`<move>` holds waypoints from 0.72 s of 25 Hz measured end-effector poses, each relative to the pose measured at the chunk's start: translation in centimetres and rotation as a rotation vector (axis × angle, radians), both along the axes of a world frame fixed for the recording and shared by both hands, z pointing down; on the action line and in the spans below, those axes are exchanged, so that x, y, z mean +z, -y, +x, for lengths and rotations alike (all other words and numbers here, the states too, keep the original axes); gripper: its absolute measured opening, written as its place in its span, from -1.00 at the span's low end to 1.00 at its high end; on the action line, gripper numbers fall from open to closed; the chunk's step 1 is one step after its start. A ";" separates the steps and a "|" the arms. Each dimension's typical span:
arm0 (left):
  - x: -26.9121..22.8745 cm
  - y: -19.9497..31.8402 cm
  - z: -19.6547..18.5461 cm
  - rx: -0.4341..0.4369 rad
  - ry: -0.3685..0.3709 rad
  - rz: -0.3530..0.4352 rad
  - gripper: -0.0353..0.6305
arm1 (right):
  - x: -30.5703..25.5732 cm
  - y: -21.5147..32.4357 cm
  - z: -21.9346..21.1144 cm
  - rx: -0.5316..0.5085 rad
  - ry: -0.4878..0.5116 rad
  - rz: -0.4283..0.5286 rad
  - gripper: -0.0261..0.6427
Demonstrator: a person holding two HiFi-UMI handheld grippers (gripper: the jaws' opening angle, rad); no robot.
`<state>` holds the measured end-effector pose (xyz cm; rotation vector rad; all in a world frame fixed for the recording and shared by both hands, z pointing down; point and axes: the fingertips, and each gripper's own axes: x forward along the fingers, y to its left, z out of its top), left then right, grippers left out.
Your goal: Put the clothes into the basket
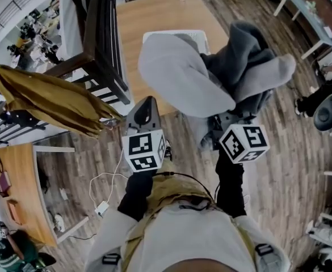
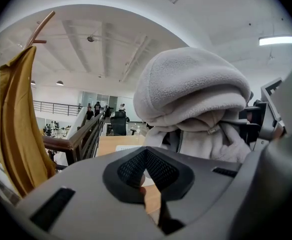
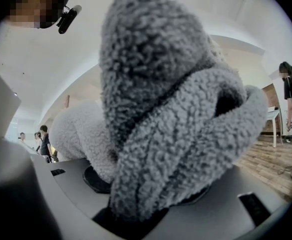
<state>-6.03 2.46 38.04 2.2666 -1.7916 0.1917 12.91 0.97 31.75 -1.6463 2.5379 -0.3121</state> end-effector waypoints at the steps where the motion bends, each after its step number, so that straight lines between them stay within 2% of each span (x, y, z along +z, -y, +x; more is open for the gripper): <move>1: 0.1 0.9 -0.2 0.003 0.000 -0.005 -0.89 | 0.1 0.8 -0.3 0.002 0.000 -0.004 -0.15; 8: 0.8 6.4 -1.9 0.021 -0.011 -0.033 -0.89 | 0.6 6.1 -2.2 0.004 -0.002 -0.031 -0.15; 18: 0.6 12.9 -4.5 0.014 -0.042 -0.030 -0.89 | 0.4 12.3 -4.4 0.002 0.009 -0.043 -0.15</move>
